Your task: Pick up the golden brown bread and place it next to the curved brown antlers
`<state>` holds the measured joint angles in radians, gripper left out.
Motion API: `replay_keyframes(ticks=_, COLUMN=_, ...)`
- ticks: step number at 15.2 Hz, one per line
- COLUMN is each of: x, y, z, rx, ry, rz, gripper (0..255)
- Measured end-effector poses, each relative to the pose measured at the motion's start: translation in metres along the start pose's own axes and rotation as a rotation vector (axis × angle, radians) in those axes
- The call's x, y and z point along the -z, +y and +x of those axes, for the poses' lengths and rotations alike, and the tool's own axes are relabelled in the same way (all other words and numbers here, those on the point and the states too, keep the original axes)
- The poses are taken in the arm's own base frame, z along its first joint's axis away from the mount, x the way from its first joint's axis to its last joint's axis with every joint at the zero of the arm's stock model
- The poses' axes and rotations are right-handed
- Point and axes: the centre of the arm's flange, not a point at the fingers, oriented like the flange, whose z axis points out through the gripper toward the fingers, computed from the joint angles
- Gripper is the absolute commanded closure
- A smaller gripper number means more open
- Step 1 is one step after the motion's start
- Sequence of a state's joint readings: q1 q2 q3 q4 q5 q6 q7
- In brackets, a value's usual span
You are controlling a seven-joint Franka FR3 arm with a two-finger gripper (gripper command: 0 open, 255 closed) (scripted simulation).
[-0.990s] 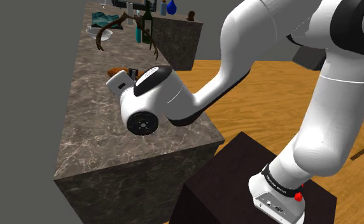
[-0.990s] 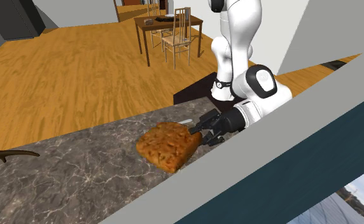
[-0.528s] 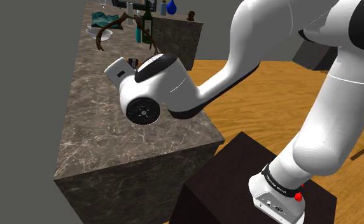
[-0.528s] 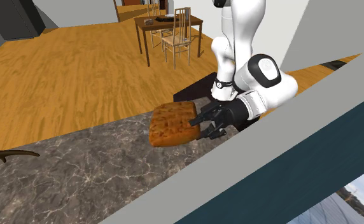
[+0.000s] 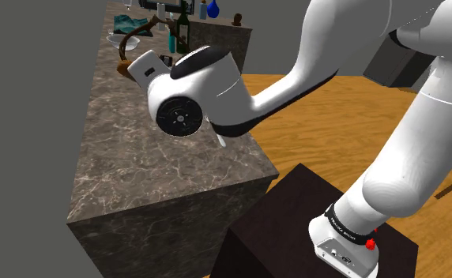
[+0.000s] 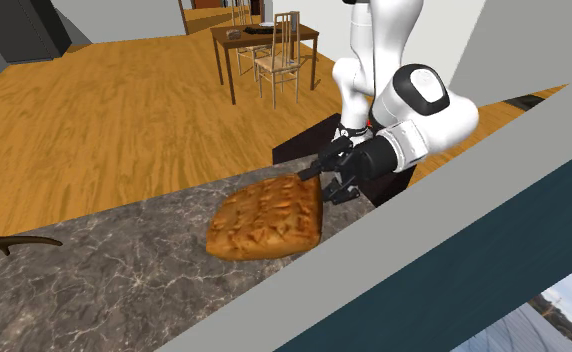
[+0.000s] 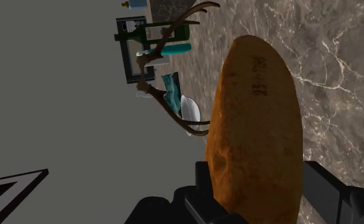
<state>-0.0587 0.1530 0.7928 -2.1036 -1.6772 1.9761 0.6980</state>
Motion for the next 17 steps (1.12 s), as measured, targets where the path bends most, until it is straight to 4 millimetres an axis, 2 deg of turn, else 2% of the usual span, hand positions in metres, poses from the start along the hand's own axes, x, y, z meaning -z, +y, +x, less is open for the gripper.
replay_keyframes(ticks=17, x=0.022, y=0.085, z=0.012, rx=0.000, ry=-0.001, rz=0.000, gripper=255)
